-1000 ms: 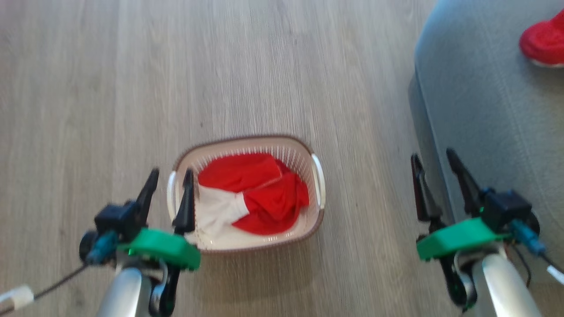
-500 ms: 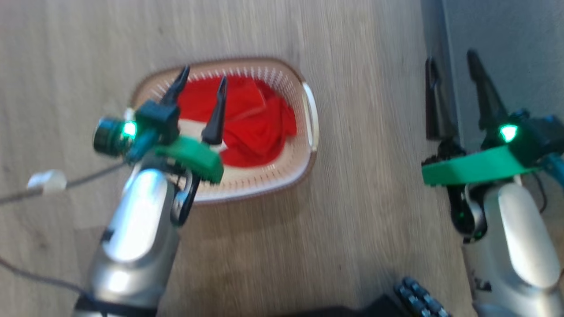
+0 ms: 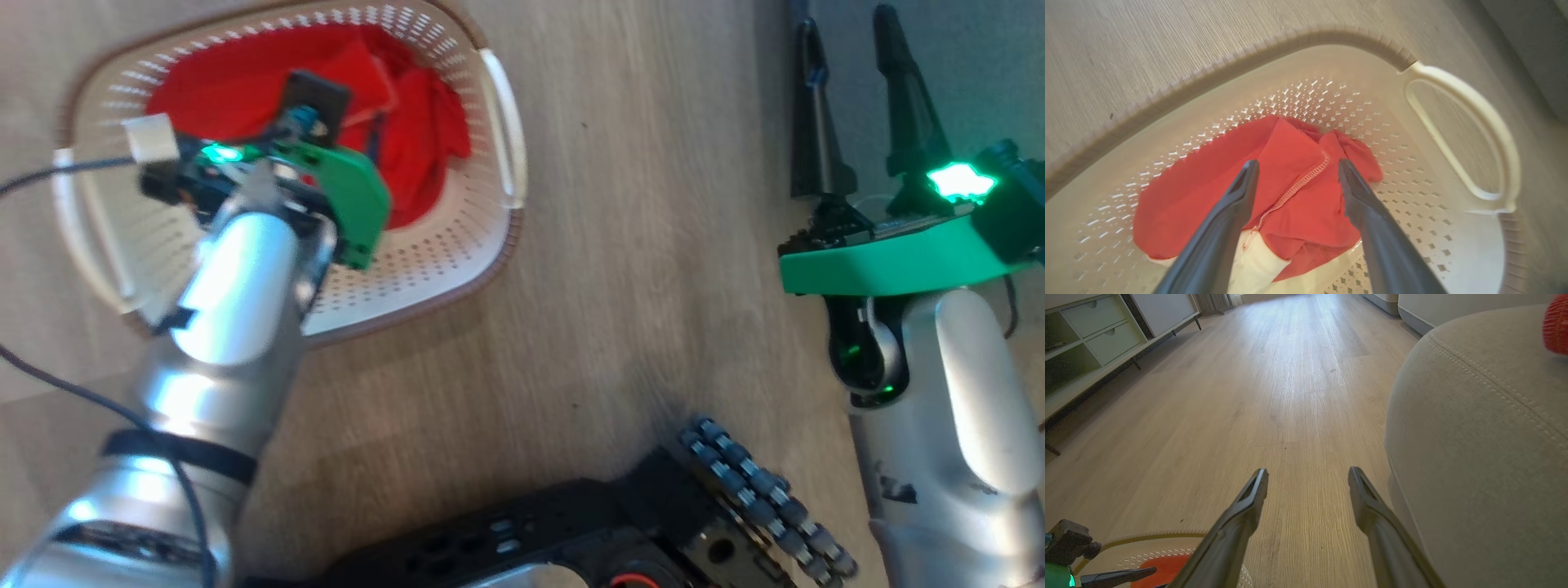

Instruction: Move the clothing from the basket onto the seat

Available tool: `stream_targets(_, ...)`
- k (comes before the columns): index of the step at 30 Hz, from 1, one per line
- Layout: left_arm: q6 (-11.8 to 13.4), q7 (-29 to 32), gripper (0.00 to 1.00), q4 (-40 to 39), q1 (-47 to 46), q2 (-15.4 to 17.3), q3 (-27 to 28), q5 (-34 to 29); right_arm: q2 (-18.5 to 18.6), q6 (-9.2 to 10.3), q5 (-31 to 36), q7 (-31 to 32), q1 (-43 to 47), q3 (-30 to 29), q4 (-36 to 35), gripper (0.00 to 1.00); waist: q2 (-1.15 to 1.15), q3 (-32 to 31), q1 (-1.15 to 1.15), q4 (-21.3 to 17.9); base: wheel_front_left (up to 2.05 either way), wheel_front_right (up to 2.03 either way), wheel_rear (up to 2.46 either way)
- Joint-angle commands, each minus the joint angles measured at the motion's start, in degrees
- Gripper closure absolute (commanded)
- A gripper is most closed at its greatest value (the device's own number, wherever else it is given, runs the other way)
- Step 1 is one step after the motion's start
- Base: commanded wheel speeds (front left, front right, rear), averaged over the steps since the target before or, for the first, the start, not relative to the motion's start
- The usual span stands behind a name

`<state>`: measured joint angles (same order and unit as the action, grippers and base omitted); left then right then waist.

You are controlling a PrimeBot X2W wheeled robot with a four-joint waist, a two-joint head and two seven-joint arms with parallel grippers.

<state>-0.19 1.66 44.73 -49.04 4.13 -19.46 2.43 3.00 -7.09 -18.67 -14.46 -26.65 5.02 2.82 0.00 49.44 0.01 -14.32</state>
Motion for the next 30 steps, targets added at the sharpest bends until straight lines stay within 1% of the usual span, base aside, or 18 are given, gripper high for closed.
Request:
stream_targets(1,0.83,0.65,0.00,0.84,-0.97,2.43,1.01,-0.93,-0.13,-0.40,-0.76,-0.53,0.88,1.68,-2.06,0.00,0.00,2.88,-0.01,-3.03,0.00,0.00,0.00)
stream_targets(4,2.00,0.73,0.00,4.21,-3.00,3.73,1.72,-0.92,-0.13,-0.40,-1.73,-0.53,0.78,2.16,-2.47,0.00,0.00,4.04,-0.01,-4.39,0.00,0.00,0.00)
stream_targets(9,3.01,0.69,0.00,8.60,-5.51,5.77,2.12,-1.03,-0.13,-0.40,-3.38,-0.53,1.30,2.83,-3.10,0.00,0.00,5.50,-0.01,-6.14,0.00,0.00,0.00)
stream_targets(14,3.47,0.40,0.00,11.45,-7.03,6.35,1.81,-1.20,-0.13,-0.40,-4.45,-0.53,1.80,3.61,-2.98,0.00,0.00,5.93,-0.01,-6.92,0.00,0.00,0.00)
stream_targets(22,4.99,0.79,0.00,17.03,-10.21,7.20,0.82,-1.86,-0.13,-0.40,-6.13,-0.54,2.06,5.14,-3.35,0.00,0.00,6.82,-0.01,-7.88,0.00,0.00,0.00)
stream_targets(26,5.06,1.23,0.00,19.53,-11.50,7.47,0.14,-2.10,-0.13,-0.40,-6.51,-0.54,1.98,5.41,-3.65,0.00,0.00,7.58,-0.01,-8.32,0.00,0.00,0.00)
stream_targets(30,4.50,1.20,0.00,21.42,-12.21,7.14,-0.24,-1.71,-0.13,-0.40,-6.63,-0.54,1.93,5.47,-3.69,0.00,0.00,8.08,-0.01,-8.56,0.00,0.00,0.00)
